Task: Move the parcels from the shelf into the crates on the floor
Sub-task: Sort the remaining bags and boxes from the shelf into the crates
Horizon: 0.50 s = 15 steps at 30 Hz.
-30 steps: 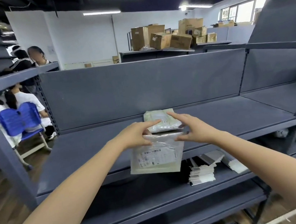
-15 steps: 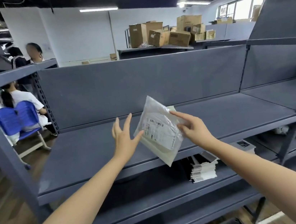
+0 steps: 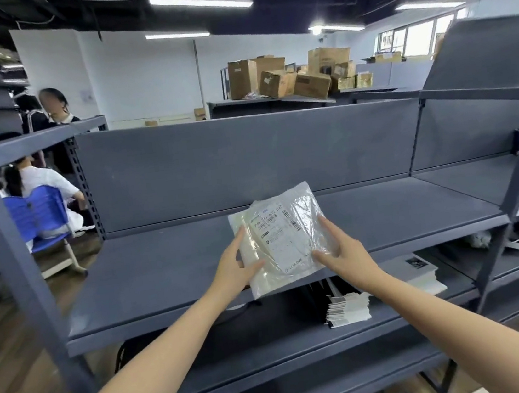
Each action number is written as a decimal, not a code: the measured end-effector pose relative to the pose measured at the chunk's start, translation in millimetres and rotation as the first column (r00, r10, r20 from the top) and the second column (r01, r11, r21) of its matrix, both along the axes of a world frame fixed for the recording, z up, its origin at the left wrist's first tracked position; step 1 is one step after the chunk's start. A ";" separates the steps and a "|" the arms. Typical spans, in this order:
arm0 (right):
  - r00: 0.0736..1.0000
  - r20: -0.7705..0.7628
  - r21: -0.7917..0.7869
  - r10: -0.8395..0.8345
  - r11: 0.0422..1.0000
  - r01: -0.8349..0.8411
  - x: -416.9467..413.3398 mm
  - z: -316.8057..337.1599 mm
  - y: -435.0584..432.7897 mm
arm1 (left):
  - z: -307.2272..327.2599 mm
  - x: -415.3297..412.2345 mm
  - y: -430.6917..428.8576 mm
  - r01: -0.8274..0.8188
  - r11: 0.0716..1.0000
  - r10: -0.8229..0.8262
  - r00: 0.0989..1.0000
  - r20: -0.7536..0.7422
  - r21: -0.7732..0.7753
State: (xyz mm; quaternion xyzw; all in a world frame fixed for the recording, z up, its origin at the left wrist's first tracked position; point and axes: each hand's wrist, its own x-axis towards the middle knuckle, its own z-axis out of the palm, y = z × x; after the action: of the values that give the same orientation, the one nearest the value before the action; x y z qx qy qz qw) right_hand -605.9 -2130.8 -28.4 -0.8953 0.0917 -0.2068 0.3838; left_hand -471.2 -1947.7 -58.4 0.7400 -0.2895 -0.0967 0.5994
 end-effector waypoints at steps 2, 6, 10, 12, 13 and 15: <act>0.998 -0.057 -0.106 -0.022 0.994 0.015 -9.9 -4.4 -2.2 | 0.9 -8.0 4.2 0.009 1.000 -0.009 0.998 0.060 0.003; 0.996 -0.053 -0.047 -0.069 0.997 0.067 -32.7 -15.3 -1.1 | -2.2 -38.2 12.9 0.028 0.999 -0.030 0.994 0.104 0.024; 0.999 -0.029 -0.066 -0.044 0.997 0.042 -59.6 -26.2 10.5 | -13.5 -77.1 30.4 -0.001 0.999 -0.006 0.991 0.135 0.053; 0.999 -0.036 -0.098 -0.013 0.995 0.010 -68.6 -35.8 18.5 | -19.8 -97.9 42.9 -0.080 0.991 0.061 0.984 0.165 0.111; 0.999 -0.047 -0.116 0.001 0.993 -0.007 -71.9 -41.8 23.3 | -23.9 -108.2 49.7 -0.131 0.980 0.101 0.976 0.193 0.152; 0.996 -0.087 -0.116 0.025 0.993 -0.035 -78.0 -53.2 36.3 | -34.7 -126.8 64.8 -0.206 0.949 0.146 0.958 0.248 0.237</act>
State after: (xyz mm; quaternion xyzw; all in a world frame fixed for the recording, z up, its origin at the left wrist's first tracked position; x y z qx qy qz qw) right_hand -683.9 -2094.5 -81.7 -0.9257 0.0823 -0.1675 0.3291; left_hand -598.0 -1882.8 -93.1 0.8414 -0.2735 0.0057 0.4660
